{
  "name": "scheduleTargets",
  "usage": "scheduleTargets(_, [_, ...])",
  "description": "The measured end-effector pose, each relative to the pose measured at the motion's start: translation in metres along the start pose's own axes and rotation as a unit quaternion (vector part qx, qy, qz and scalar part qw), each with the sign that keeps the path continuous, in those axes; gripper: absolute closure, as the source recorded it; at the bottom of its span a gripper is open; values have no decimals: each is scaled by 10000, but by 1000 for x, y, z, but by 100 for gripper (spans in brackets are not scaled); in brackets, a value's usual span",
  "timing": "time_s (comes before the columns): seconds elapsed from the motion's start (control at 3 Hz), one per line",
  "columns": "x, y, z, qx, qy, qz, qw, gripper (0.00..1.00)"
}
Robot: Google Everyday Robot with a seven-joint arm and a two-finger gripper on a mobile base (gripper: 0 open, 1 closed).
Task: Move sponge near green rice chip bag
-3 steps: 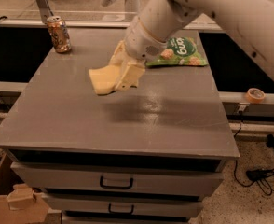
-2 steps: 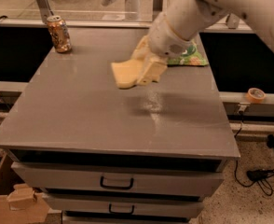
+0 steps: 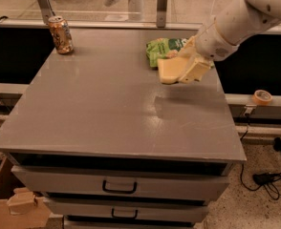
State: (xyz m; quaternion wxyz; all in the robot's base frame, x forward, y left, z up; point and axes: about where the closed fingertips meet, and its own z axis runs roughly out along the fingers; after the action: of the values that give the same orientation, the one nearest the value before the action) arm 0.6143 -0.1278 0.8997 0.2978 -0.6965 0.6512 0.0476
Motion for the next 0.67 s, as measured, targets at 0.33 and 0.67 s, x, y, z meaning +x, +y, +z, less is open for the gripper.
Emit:
scheduleTargets(0.33, [46, -22, -5, 292, 224, 247, 9990, 100])
scheduleTargets(0.67, [83, -42, -13, 624, 339, 562, 9959, 82])
